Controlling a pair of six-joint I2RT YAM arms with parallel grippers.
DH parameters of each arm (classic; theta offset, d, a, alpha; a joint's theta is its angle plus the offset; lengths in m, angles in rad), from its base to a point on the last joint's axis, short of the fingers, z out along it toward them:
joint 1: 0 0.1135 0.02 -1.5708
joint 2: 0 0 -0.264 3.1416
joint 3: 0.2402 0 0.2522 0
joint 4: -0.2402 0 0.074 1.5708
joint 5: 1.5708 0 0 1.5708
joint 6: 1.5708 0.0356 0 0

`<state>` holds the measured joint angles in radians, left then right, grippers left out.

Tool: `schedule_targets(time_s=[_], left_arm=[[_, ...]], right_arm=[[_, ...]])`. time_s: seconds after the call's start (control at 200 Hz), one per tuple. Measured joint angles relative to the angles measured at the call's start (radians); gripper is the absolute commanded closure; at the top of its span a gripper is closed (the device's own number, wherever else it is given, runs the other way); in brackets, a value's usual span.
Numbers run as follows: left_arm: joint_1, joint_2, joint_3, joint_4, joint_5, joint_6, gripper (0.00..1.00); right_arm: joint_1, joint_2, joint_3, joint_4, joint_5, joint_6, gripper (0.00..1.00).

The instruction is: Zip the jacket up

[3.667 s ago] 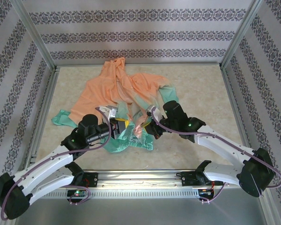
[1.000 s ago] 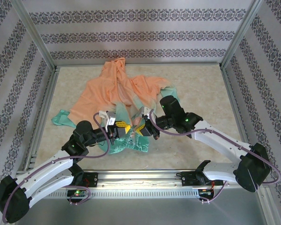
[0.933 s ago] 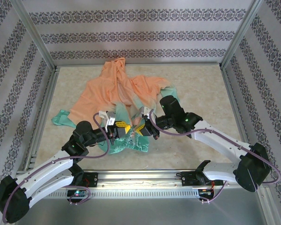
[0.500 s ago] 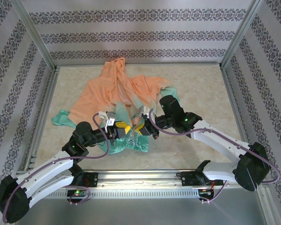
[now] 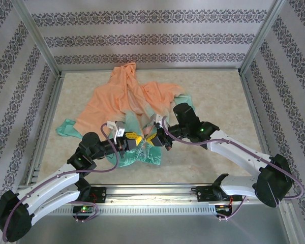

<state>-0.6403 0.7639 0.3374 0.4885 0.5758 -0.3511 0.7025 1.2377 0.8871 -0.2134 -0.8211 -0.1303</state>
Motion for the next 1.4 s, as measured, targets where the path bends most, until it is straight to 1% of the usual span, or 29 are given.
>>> schedule_targets(time_s=[0.47,1.404], left_arm=[[-0.014,-0.026,-0.02,0.0,-0.057,0.016,1.0],[-0.037,-0.027,-0.031,-0.009,-0.106,0.067,1.0]], right_arm=[[0.0,0.022,0.0,0.026,-0.007,0.072,1.0],[0.0,0.074,0.023,0.023,-0.006,0.151,1.0]])
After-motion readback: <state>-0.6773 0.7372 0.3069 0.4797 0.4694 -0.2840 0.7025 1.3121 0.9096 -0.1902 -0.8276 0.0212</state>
